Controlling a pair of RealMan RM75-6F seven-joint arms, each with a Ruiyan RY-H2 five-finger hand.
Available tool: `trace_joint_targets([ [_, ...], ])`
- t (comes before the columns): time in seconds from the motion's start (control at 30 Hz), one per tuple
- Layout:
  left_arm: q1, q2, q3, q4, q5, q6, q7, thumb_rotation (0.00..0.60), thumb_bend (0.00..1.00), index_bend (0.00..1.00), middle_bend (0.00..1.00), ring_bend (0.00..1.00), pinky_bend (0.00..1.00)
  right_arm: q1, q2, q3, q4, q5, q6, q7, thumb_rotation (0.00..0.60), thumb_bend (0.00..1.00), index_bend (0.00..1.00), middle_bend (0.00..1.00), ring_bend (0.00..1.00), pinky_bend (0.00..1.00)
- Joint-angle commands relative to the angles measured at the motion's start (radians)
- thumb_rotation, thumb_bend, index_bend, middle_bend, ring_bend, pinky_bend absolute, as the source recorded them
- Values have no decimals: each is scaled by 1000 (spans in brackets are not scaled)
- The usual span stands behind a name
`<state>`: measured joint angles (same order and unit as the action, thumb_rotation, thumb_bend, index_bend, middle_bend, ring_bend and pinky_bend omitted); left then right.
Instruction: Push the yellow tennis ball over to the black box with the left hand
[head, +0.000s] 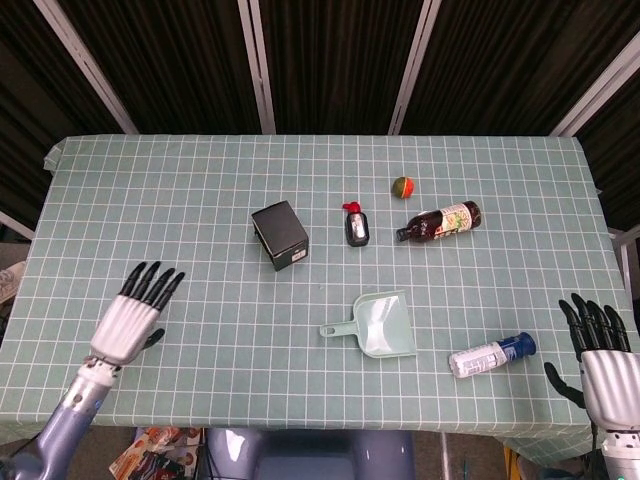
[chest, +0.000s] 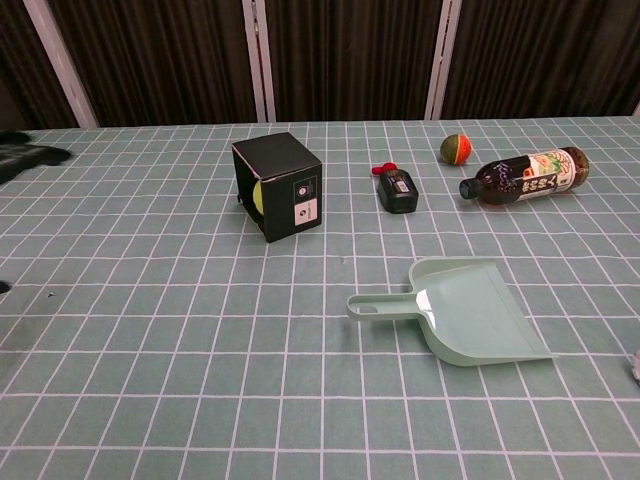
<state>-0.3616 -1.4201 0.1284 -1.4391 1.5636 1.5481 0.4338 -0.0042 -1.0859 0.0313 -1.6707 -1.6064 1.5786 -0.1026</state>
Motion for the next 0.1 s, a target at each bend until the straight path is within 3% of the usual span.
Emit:
trace_joint_targets([
  [0.03,145,43,76,-35,17,92,-3,600,56,0,80,0,79,6,-7,-3,-2,2,-15,-18,600,310,0,0,0,0],
  [0.1,153,71,86,-70,17,77,-39,600,48,0,82,0,71,8,-8,-4,-4,0,-17,-27,600,311,0,0,0,0],
])
